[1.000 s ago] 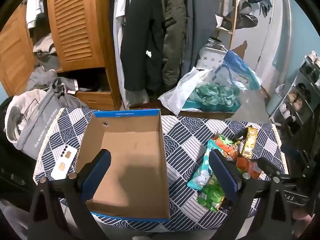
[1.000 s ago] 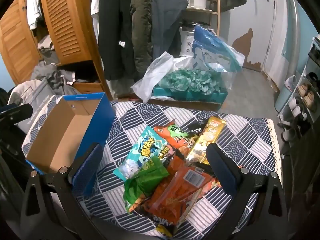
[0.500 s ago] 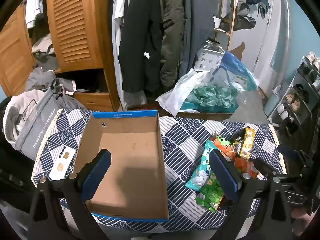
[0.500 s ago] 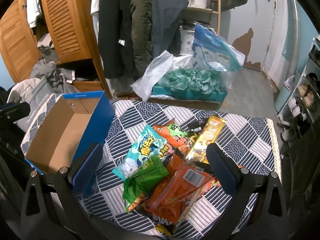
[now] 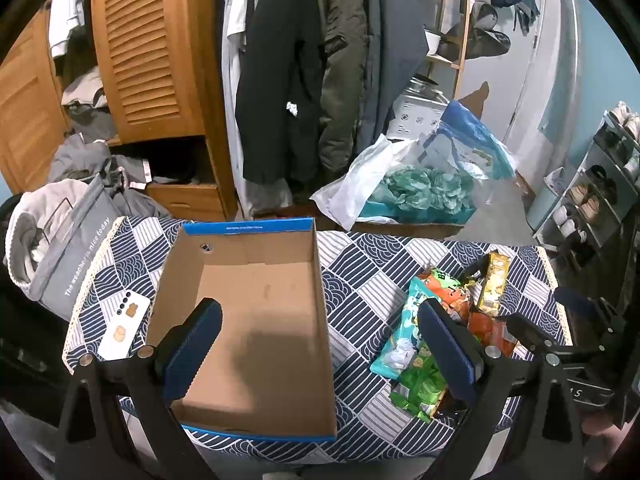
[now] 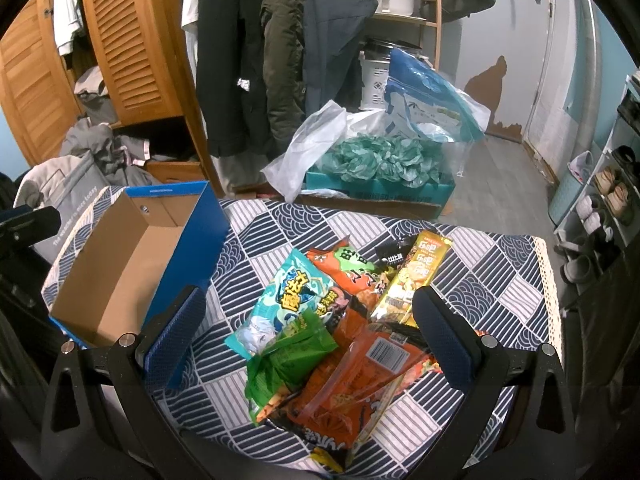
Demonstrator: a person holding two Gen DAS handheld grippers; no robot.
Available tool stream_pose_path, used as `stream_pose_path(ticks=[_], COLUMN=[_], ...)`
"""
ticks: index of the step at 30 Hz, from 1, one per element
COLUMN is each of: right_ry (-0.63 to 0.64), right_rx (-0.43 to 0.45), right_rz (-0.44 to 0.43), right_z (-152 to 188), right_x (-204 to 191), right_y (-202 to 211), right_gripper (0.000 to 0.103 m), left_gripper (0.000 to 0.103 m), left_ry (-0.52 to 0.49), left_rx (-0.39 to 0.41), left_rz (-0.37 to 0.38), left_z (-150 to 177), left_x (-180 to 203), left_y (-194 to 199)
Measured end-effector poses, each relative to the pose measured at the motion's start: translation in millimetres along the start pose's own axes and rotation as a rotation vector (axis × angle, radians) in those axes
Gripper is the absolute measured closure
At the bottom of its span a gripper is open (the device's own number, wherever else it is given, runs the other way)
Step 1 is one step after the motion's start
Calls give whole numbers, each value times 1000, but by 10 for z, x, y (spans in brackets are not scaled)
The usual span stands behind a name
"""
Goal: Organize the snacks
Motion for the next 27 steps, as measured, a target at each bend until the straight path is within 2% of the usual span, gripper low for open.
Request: stream_pose_path(ticks=[27], right_ry=[0], right_rx=[-4], right_rz=[0], right_z=[4], right_x=[-12], right_y=[-5], right_gripper=[2], left_gripper=[4], left_ry=[0], left_rx=[-5], left_rz=[5], left_z=[18], left_x=[11], left_y=[2])
Point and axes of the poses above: each gripper's, at about its wrist camera, not at the fingertips, and y roughly against the way its jaws point, x to its right, z to its underside, the point moved 3 cm from there along -y, roughly the way its jaws point, and after that the axes turned 3 degrees about -y, right-handed, at the moved point
